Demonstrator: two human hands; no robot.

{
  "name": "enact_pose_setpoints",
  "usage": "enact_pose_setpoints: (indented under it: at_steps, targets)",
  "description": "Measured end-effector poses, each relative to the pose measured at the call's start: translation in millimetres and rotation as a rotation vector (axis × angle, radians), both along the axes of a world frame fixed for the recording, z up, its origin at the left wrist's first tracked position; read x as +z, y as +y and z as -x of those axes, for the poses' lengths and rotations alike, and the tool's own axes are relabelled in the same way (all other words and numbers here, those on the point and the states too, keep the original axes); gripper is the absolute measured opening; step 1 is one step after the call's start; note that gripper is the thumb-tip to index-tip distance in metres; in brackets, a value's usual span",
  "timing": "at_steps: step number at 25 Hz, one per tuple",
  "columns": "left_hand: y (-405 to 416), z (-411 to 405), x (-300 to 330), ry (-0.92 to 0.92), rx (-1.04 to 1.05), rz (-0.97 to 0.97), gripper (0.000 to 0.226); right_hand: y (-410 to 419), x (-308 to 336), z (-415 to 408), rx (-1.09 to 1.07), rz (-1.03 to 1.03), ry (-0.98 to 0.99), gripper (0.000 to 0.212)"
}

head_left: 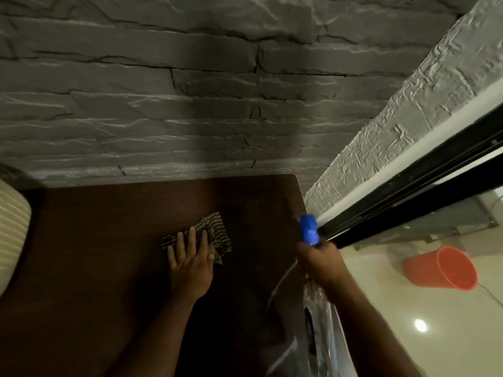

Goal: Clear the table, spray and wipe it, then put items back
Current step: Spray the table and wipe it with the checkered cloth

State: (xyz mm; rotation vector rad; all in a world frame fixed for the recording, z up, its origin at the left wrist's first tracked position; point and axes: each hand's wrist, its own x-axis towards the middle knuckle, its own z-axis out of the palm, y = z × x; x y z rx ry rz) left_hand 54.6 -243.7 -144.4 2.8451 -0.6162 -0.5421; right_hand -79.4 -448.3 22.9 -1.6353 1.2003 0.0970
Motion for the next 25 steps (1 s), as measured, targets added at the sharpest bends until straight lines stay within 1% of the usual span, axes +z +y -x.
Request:
enact_pose_setpoints:
  at_steps: [2,3,4,7,8,9,11,12,13,14,15,16,17,18,19,20,21,23,24,25]
  targets:
    - [1,-1,2,0.003,-0.012,-0.029,0.057,24,-2,21,0.141,-0.088,0.043,0.012]
    - [1,0,3,0.012,-0.024,-0.051,0.058,34,-3,32,0.168,-0.126,0.034,0.015]
    - [0,-1,4,0.037,-0.023,-0.066,0.058,40,-3,40,0.145,-0.140,0.033,0.015]
    - [-7,-6,11,0.082,0.025,-0.097,0.059,38,2,60,-0.034,-0.138,-0.006,0.014]
    - [-15,0,12,0.116,0.009,-0.096,0.059,35,6,66,-0.041,-0.158,-0.022,0.015]
    - [-26,12,18,0.124,-0.051,-0.088,0.058,32,7,69,-0.030,-0.176,-0.034,0.016]
    - [-40,59,18,0.011,-0.309,0.007,0.057,29,9,72,-0.009,-0.156,-0.039,0.017]
    - [-43,79,18,0.008,-0.399,0.006,0.058,26,9,73,-0.017,-0.143,-0.047,0.017]
    - [-50,79,17,-0.014,-0.448,0.022,0.061,22,10,73,-0.036,-0.137,-0.065,0.017]
    - [-59,61,13,-0.052,-0.453,0.052,0.062,18,9,73,-0.050,-0.135,-0.080,0.016]
    - [-74,33,9,-0.040,-0.422,0.051,0.061,14,9,72,-0.060,-0.141,-0.087,0.019]
    - [-94,1,8,0.005,-0.311,0.049,0.060,10,5,71,-0.058,-0.153,-0.087,0.023]
    - [-115,-33,10,0.049,-0.178,0.010,0.059,7,2,70,-0.056,-0.171,-0.083,0.025]
    - [-136,-55,11,0.099,-0.104,-0.054,0.060,4,-3,69,-0.057,-0.179,-0.089,0.025]
    - [-155,-58,16,0.107,-0.044,-0.078,0.062,0,-7,68,-0.060,-0.178,-0.093,0.025]
    - [-167,-45,13,0.089,-0.051,-0.061,0.063,-2,-12,67,-0.060,-0.174,-0.099,0.026]
    - [-173,-19,14,0.046,-0.137,-0.015,0.062,-2,-12,65,-0.062,-0.179,-0.100,0.028]
    - [-164,36,10,-0.046,-0.423,0.074,0.060,-4,-13,58,-0.062,-0.200,-0.114,0.033]
    - [-160,35,12,-0.069,-0.500,0.114,0.058,-6,-13,54,-0.064,-0.203,-0.119,0.034]
    - [-165,19,8,-0.047,-0.535,0.154,0.057,-10,-13,51,-0.066,-0.204,-0.121,0.032]
